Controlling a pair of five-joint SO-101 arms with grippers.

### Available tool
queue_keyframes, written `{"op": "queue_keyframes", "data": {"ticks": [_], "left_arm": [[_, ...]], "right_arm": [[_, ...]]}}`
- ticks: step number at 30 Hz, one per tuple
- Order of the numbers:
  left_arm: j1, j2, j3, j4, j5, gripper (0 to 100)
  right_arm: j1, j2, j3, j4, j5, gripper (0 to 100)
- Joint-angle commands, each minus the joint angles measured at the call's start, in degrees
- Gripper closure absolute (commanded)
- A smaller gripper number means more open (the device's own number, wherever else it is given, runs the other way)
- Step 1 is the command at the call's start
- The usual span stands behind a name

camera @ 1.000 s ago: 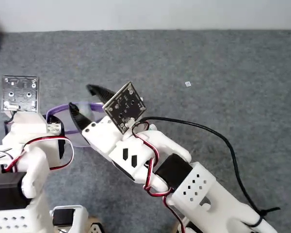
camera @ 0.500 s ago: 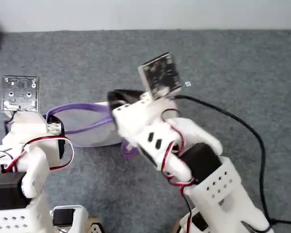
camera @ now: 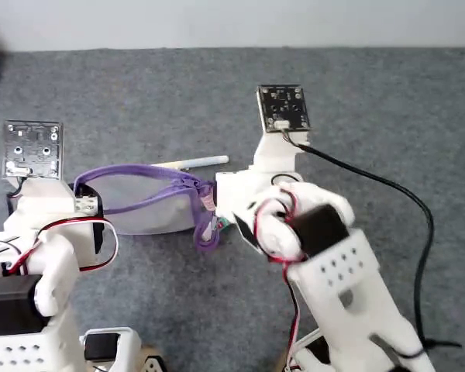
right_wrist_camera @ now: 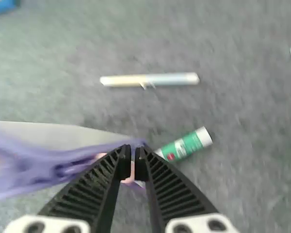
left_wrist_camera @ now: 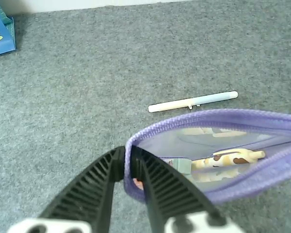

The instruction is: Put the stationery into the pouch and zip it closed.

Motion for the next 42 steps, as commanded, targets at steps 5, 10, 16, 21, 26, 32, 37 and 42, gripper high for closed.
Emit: {"op": "queue_keyframes", "data": {"ticks": [5,10,16,21,26,32,37,42], "left_arm": [[0.26,0.53,1.89,0.18,0.44,99],[0.26,0.53,1.89,0.26,0.44,99],[0.26,0.53,1.89,0.26,0.44,99],[0.26,0.53,1.89,0.26,0.44,99],[0.26,0.53,1.89,0.0,0.44,99],[0.26,0.53,1.89,-0.09,0.44,99],[0.18,0.53,1.89,0.09,0.44,99],[0.18,0.53,1.89,0.18,0.44,99]], "right_arm": [[2.15,11.82,-3.43,1.8,-1.93,83.2],[2.24,21.23,-8.26,1.71,-5.36,84.1],[3.47,35.21,-16.0,1.98,-9.32,84.1],[3.38,44.35,-23.91,6.81,-11.6,84.0],[3.56,52.26,-29.63,8.13,-12.48,84.0],[3.74,59.74,-34.55,7.87,-12.48,84.0],[5.76,65.36,-35.43,7.96,-12.48,84.3],[8.22,67.74,-35.6,7.96,-12.4,84.5]]}}
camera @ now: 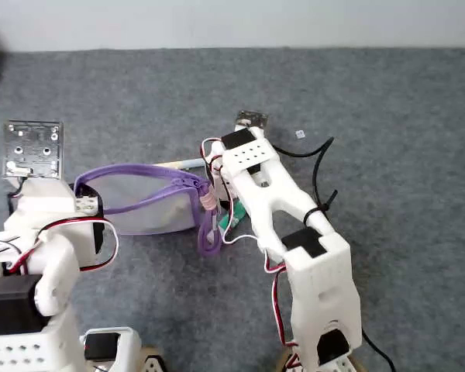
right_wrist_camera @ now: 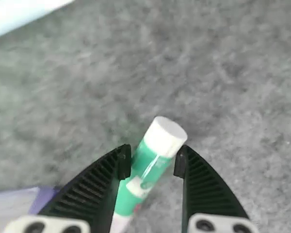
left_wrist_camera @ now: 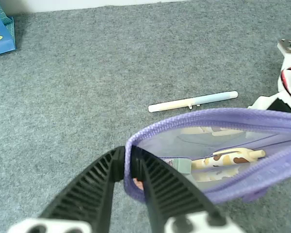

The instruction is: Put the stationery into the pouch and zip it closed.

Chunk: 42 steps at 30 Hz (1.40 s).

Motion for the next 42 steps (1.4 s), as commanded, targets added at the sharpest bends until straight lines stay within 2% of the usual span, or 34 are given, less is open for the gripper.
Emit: {"op": "queue_keyframes", "data": {"ticks": [1,3,6,7,9,12,27,34,42], "left_arm": [[0.18,0.53,1.89,0.18,0.44,99],[0.18,0.53,1.89,0.09,0.44,99],[0.18,0.53,1.89,0.0,0.44,99],[0.18,0.53,1.89,0.0,0.44,99],[0.18,0.53,1.89,0.09,0.44,99],[0.18,0.53,1.89,0.18,0.44,99],[0.18,0.53,1.98,-0.09,0.44,99],[0.35,0.79,1.98,-0.09,0.44,99],[0.53,0.97,1.98,-0.09,0.44,99]], "right_arm": [[1.98,-0.04,-2.02,0.92,-0.44,84.6],[2.42,-0.13,-2.02,1.19,-0.26,86.4],[2.77,-0.22,-2.11,1.36,-0.26,98.8],[2.77,-0.66,-2.02,1.45,-0.26,99.5],[2.77,-1.98,-2.02,2.33,-0.26,96.7],[2.77,-5.67,-2.02,4.09,0.09,99.1],[2.68,-39.25,-1.76,17.36,13.8,99.1],[-0.13,-58.68,-1.67,12.44,19.52,99.1],[-7.78,-68.35,-1.67,-4.09,20.31,99.1]]}}
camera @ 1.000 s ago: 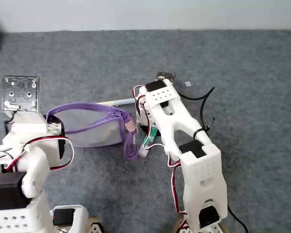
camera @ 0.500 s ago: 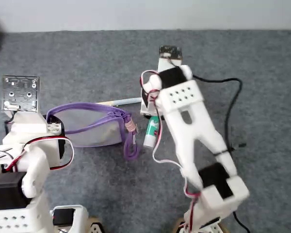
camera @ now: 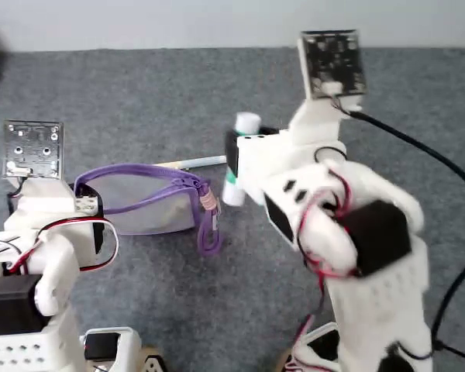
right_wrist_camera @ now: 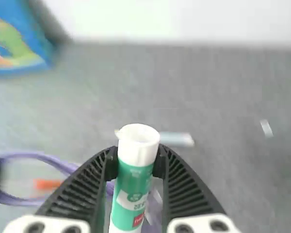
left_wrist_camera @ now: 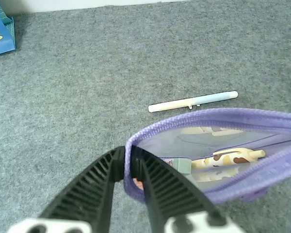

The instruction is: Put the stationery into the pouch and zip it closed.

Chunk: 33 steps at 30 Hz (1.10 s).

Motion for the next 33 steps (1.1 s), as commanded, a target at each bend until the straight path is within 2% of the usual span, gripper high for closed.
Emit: {"op": "queue_keyframes", "data": {"ticks": [1,6,10,14,22,28,33], "left_arm": [[0.53,0.97,1.98,-0.09,0.44,99],[0.53,0.97,2.07,0.0,0.44,99],[0.53,0.97,3.21,-0.09,0.44,99],[0.44,0.62,3.91,-0.18,0.44,99],[0.44,0.62,3.82,-0.18,0.35,99],[0.53,0.62,3.74,-0.18,0.35,99],[0.53,0.62,3.74,-0.18,0.35,99]], "right_arm": [[-4.26,-2.59,-1.67,-8.31,0.79,99.1],[-12.0,-2.33,-0.35,-17.89,4.31,99.1],[-18.95,-3.21,7.38,-26.07,9.85,99.1],[-22.2,-4.7,16.79,-36.18,14.77,99.1],[-23.08,-8.75,36.84,-54.29,21.98,99.1],[-22.73,-10.33,46.95,-60.53,25.05,99.1],[-22.73,-10.77,48.18,-60.62,26.29,95.7]]}}
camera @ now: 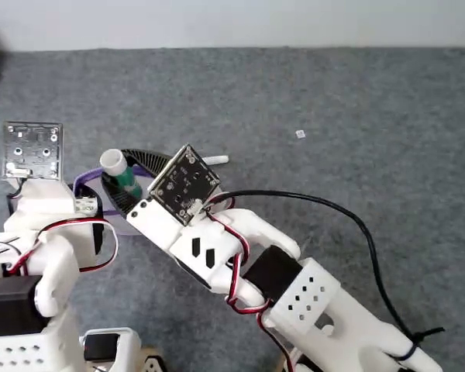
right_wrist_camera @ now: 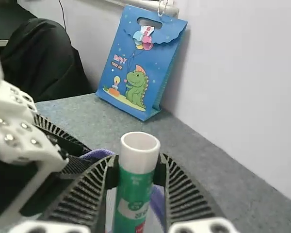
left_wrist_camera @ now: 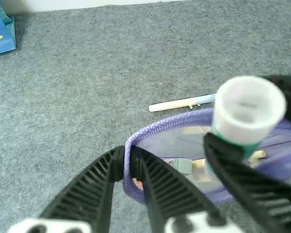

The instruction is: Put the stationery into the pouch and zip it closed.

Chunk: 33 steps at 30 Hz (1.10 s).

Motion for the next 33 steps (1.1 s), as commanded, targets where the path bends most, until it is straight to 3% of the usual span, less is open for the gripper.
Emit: {"op": "queue_keyframes", "data": {"ticks": [1,4,6,15,20,27,33], "left_arm": [[0.53,0.7,2.77,0.18,0.35,99],[0.53,0.62,2.77,0.18,0.44,99],[0.53,0.62,2.77,0.18,0.44,99],[0.53,0.62,2.77,0.18,0.44,99],[0.53,0.62,2.77,0.18,0.44,99],[0.26,0.62,2.68,0.18,0.35,99],[0.18,0.53,2.68,0.62,0.18,99]], "right_arm": [[-0.13,-2.15,-0.35,-1.45,1.49,92.6],[-0.22,-2.15,-0.44,0.4,2.99,81.3],[-0.22,-2.24,-0.44,0.92,2.9,79.4],[2.33,-6.37,-0.97,0.92,2.9,99.6],[9.98,-6.73,-1.76,1.45,-1.93,99.1],[21.49,-0.22,-15.21,20.62,-16.18,99.1],[27.21,12.53,-25.85,33.01,-19.34,99.1]]}}
